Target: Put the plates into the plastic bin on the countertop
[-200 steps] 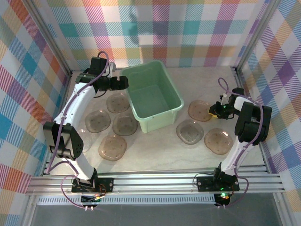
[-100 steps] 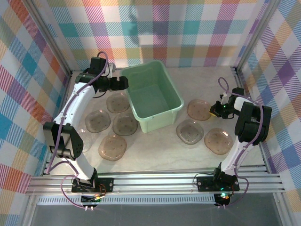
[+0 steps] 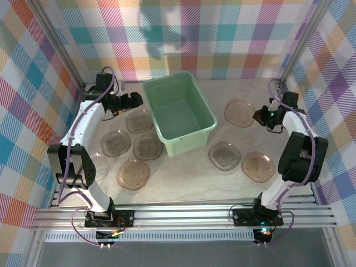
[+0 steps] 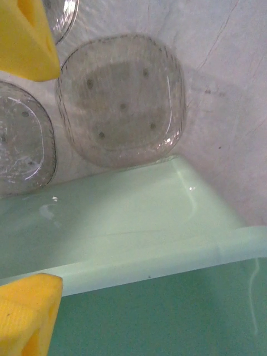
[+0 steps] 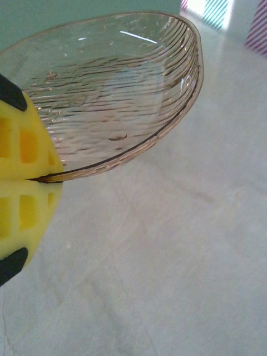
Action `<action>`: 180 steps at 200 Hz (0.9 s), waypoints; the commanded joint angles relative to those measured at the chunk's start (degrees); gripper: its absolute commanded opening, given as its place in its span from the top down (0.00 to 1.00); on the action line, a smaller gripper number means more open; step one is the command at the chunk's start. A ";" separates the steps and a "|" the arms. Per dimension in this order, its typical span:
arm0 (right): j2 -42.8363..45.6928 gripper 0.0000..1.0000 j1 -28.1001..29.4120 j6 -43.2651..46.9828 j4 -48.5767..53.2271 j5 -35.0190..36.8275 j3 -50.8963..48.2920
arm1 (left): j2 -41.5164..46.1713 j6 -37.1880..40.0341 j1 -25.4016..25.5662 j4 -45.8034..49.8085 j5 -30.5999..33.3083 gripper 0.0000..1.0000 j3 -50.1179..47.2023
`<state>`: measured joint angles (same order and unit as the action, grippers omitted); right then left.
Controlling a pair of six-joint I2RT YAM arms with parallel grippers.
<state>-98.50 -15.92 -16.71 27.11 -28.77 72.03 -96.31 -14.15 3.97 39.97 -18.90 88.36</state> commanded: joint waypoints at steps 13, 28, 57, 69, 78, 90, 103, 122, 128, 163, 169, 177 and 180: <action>6.87 1.00 4.27 -9.52 2.39 0.61 6.61 | 2.48 0.74 2.52 -5.24 -3.41 0.11 -1.12; 8.74 1.00 7.59 -13.69 1.93 2.21 9.26 | 2.28 0.63 2.75 -6.50 -3.45 0.11 -1.17; 9.81 1.00 15.71 -26.22 -0.79 6.45 15.22 | 1.79 0.01 3.06 -8.55 -3.00 0.11 -0.90; 8.69 1.00 19.37 -28.66 1.88 10.28 19.45 | 1.75 -0.20 3.20 -9.00 -2.29 0.11 -0.91; 8.01 1.00 22.24 -30.20 1.41 11.14 21.21 | 1.89 -0.72 3.32 -9.35 -1.63 0.11 -0.97; 6.99 1.00 25.81 -32.90 0.79 12.37 22.82 | 1.92 -1.27 3.58 -9.62 -0.92 0.11 -1.15; 5.62 1.00 28.94 -35.67 -0.19 13.40 24.18 | 1.62 -1.48 4.09 -9.60 -0.56 0.11 -0.96; 3.34 1.00 33.14 -39.59 1.73 16.91 27.12 | 0.97 -2.94 4.86 -9.88 -0.24 0.11 -0.43; 2.68 1.00 34.31 -40.39 2.81 18.32 27.96 | 0.69 -3.16 5.12 -10.19 -0.54 0.11 -0.22; 1.82 1.00 38.34 -41.31 4.56 23.43 27.22 | -3.66 -1.17 6.30 -5.96 -0.21 0.11 5.51; 1.67 1.00 38.65 -41.55 5.18 23.50 27.28 | -4.52 -1.45 6.32 -4.81 0.15 0.12 6.25; 1.32 1.00 39.26 -41.16 6.76 23.88 27.92 | -5.49 -2.52 6.32 -3.55 -0.04 0.12 7.00; 1.13 1.00 39.64 -40.94 7.52 24.50 28.23 | -5.81 -2.80 6.39 -3.34 -0.42 0.12 7.08</action>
<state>-97.32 22.31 -55.90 31.27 -8.43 99.00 -99.09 -15.84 9.89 32.64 -19.44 92.20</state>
